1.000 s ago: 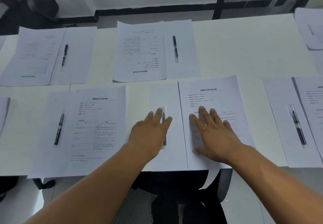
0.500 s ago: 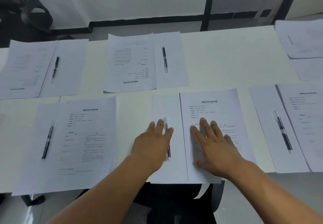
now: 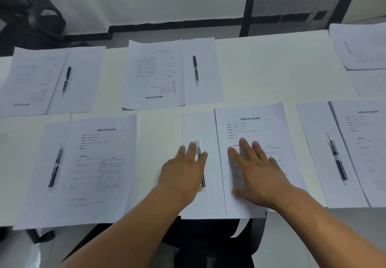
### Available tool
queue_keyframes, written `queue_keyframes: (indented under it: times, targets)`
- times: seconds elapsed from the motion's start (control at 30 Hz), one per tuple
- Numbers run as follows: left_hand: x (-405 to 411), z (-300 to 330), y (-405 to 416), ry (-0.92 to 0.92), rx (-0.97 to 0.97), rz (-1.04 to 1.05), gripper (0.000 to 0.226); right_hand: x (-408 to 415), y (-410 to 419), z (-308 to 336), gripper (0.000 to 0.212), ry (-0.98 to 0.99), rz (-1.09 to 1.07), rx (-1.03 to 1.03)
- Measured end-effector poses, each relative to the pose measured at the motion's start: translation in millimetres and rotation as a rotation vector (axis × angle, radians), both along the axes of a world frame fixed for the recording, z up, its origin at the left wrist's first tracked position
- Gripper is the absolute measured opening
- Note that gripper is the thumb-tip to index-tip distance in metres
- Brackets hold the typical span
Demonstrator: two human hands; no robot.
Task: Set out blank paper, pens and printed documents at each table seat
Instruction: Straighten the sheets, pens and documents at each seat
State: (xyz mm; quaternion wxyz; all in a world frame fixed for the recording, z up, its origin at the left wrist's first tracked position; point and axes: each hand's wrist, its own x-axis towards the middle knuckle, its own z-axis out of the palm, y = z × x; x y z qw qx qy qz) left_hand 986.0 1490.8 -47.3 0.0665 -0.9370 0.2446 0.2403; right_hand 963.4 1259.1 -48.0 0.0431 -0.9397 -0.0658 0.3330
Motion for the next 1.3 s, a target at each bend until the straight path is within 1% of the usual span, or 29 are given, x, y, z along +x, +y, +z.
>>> queue_keyframes:
  times: [0.5,0.9,1.03,1.3]
  targets:
    - [-1,0,-1,-0.006,0.005,0.014,0.101,-10,9,2,0.116,0.009,0.001,-0.019]
    - [-1,21,-3,0.006,0.024,0.026,0.098,-8,10,12,0.114,0.018,-0.01,-0.001]
    - [-2,28,-3,-0.008,0.041,0.014,0.093,-8,12,18,0.113,-0.016,0.001,0.019]
    - [-7,48,1,-0.028,0.065,0.027,0.096,-6,25,44,0.113,-0.077,0.026,0.031]
